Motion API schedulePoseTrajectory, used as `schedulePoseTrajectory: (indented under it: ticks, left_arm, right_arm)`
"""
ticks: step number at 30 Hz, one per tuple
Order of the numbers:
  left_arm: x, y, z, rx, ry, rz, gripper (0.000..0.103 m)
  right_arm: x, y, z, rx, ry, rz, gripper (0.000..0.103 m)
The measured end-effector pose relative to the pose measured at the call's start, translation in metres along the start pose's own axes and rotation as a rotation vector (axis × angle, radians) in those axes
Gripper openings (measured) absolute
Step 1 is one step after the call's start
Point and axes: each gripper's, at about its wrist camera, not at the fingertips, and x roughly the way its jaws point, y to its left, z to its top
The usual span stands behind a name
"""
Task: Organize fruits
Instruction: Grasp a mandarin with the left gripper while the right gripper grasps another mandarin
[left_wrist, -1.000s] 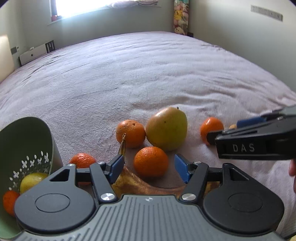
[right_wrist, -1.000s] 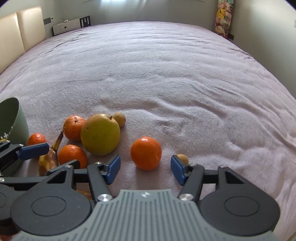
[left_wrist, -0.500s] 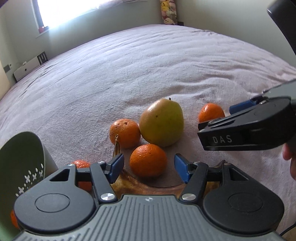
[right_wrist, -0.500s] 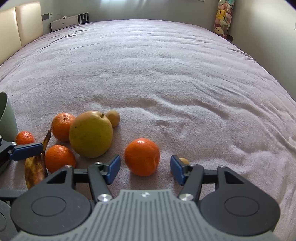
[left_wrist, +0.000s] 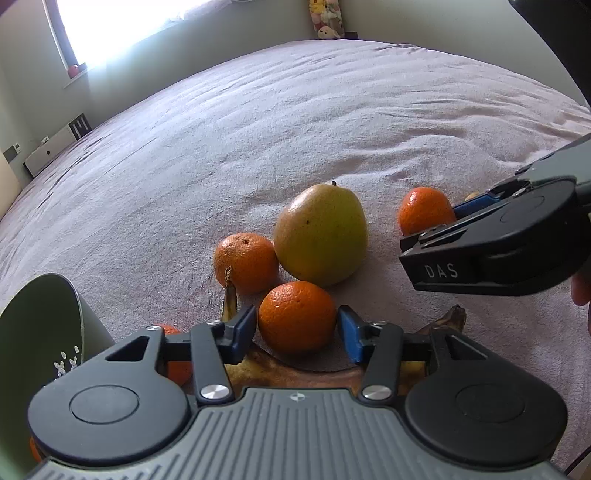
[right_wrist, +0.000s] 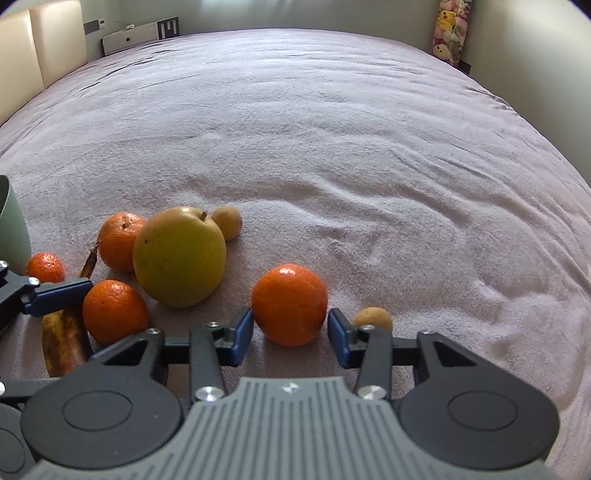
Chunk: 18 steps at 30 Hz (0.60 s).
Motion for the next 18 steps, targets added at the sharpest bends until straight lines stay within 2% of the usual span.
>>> schedulePoseTrajectory:
  ticks: [18]
  left_arm:
    - [-0.0066, 0.0056, 0.0020, -0.055, -0.001, -0.029, 0.051]
  right_arm:
    - [-0.0089, 0.0018, 0.0017, -0.004, -0.015, 0.001, 0.038]
